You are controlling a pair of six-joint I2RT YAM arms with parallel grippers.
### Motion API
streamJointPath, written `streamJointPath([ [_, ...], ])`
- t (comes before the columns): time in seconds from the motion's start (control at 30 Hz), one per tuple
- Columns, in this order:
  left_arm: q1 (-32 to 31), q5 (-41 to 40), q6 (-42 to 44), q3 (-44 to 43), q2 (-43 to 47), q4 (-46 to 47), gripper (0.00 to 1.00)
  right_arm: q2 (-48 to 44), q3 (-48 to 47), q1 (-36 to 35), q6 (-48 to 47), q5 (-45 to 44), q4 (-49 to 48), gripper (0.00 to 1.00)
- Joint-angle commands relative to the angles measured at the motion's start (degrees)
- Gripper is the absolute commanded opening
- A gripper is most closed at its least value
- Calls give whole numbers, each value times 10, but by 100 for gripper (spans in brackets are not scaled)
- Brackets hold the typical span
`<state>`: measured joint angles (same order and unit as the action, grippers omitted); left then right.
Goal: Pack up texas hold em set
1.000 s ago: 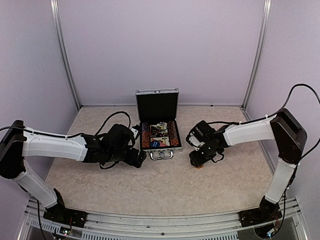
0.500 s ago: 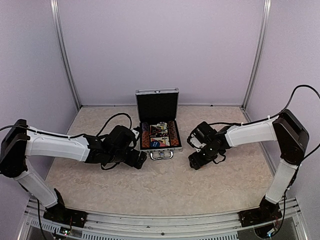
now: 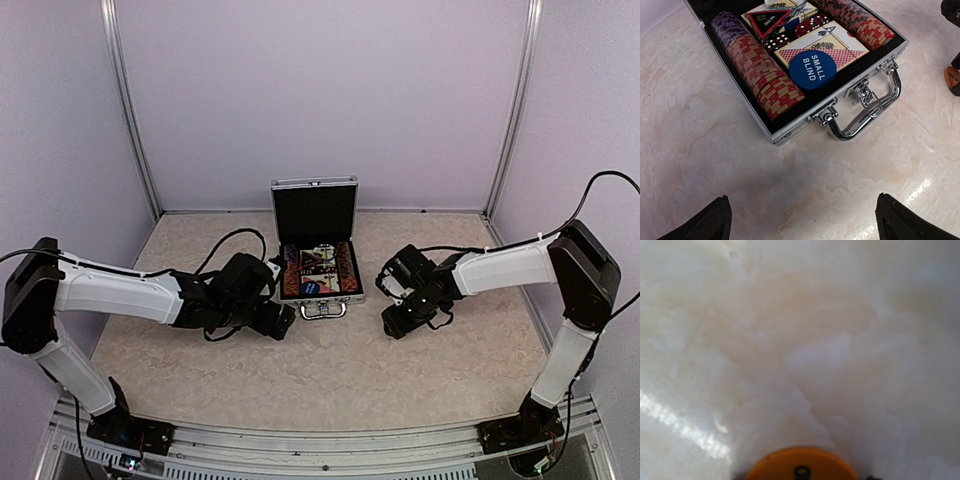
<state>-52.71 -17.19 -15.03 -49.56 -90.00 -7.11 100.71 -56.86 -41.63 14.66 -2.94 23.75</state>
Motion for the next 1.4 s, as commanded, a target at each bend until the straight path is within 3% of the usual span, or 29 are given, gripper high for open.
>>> streamJointPath([
  [0.0,-6,0,-4,-3,-9,8,99,-1,19,-10,6,9,12,53],
  [0.67,-13,-2,-7,-10,-16,8,99,-55,-36,-11,3,-8,22,54],
  [1.37,-17,-3,-8,-32,-30,-2,99,40,-195,-27,-21,-3,14,55],
])
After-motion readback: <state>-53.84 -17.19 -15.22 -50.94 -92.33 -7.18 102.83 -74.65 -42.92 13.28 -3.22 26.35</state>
